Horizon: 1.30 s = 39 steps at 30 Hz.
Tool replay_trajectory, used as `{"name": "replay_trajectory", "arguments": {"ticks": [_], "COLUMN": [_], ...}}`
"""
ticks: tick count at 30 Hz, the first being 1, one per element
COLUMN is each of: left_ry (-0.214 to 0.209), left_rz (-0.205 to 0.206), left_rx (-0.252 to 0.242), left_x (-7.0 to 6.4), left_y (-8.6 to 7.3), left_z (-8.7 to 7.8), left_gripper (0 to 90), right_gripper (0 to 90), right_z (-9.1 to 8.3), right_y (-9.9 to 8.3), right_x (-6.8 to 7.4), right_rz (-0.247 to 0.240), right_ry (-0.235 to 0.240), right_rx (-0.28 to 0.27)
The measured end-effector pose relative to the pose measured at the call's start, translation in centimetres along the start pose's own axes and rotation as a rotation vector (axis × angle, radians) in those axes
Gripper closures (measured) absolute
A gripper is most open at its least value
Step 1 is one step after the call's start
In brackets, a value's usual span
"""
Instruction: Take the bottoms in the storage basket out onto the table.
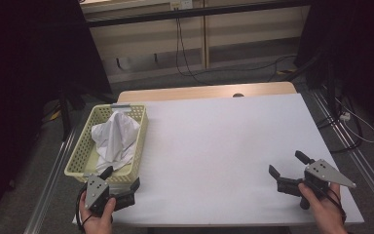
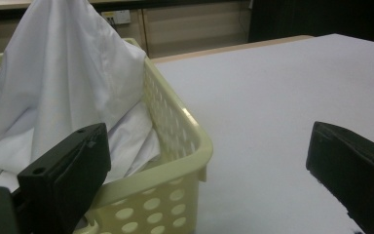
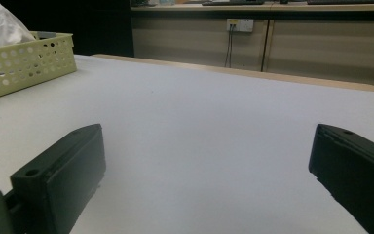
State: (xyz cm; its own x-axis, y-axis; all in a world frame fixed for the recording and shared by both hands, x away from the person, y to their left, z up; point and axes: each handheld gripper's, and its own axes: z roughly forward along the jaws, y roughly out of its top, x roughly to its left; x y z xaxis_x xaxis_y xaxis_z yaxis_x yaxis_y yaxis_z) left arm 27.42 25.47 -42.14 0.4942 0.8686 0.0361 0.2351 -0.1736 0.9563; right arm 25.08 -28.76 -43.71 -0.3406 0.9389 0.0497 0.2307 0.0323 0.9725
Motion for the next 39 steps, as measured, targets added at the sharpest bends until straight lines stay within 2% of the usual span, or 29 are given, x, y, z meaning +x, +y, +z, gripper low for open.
{"name": "replay_trajectory", "arguments": {"ticks": [2, 3, 5, 7, 10, 15, 18, 20, 22, 24, 28, 29, 31, 33, 35, 37, 39], "left_ry": [-0.002, 0.004, 0.019, 0.003, 0.002, 0.024, 0.008, -0.006, 0.000, 0.011, 0.051, 0.071, 0.073, 0.084, 0.096, 0.081, 0.078], "left_rz": [-0.001, -0.011, -0.004, -0.015, -0.012, 0.055, 0.032, 0.019, 0.023, 0.000, 0.017, 0.011, -0.007, 0.007, -0.002, -0.021, -0.016], "left_rx": [0.007, 0.007, 0.023, 0.028, 0.032, 0.055, 0.077, 0.074, 0.075, 0.067, 0.068, 0.061, 0.059, 0.082, 0.101, 0.127, 0.153], "left_x": [0.0, 0.0, 0.1, 0.3, 0.7, 0.9, 0.9, 0.8, 0.9, 1.2, 2.1, 2.5, 3.1, 4.0, 4.6, 5.1, 5.2], "left_y": [0.0, 0.0, 0.1, 0.2, 0.5, 1.6, 2.0, 2.1, 2.3, 2.6, 3.3, 3.5, 3.8, 4.0, 4.1, 4.3, 4.7], "left_z": [0.0, 0.1, 0.3, 0.6, 0.7, 0.5, 0.6, 0.8, 1.0, 1.2, 1.5, 1.5, 1.5, 1.7, 2.0, 2.2, 2.4], "left_gripper": [2.6, 2.7, 2.7, 3.1, 3.4, 3.4, 3.4, 4.4, 4.5, 5.2, 8.4, 8.3, 8.1, 6.4, 6.7, 6.7, 6.8], "right_gripper": [0.0, 0.0, 0.0, 0.0, 0.0, 0.0, 0.0, 0.0, 0.0, 0.0, 0.0, 0.0, 0.0, 0.0, 0.0, 0.0, 0.0], "right_z": [0.0, -0.1, -0.2, -0.6, -0.8, -0.6, -0.2, 0.2, 0.3, 0.4, 0.6, 0.6, 0.6, 0.6, 0.6, 0.5, 0.5], "right_y": [0.0, -0.1, -0.1, -0.2, -0.2, -0.2, -0.2, -0.3, -0.3, -0.3, -0.3, -0.3, -0.3, -0.3, -0.3, -0.3, -0.3], "right_x": [0.0, 0.0, 0.0, 0.0, -0.1, -0.1, -0.1, 0.0, 0.0, 0.0, 0.1, 0.1, 0.2, 0.1, 0.1, 0.1, 0.1], "right_rz": [0.002, 0.000, -0.009, -0.011, -0.004, -0.004, -0.007, -0.009, -0.005, -0.004, -0.004, -0.005, -0.007, -0.006, -0.004, -0.004, -0.005], "right_ry": [-0.002, -0.005, -0.006, -0.010, -0.016, -0.015, -0.007, 0.004, 0.008, 0.014, 0.020, 0.022, 0.024, 0.023, 0.021, 0.019, 0.019], "right_rx": [0.002, 0.006, 0.005, 0.004, 0.003, 0.003, 0.011, 0.017, 0.019, 0.021, 0.019, 0.021, 0.024, 0.026, 0.028, 0.030, 0.031]}}
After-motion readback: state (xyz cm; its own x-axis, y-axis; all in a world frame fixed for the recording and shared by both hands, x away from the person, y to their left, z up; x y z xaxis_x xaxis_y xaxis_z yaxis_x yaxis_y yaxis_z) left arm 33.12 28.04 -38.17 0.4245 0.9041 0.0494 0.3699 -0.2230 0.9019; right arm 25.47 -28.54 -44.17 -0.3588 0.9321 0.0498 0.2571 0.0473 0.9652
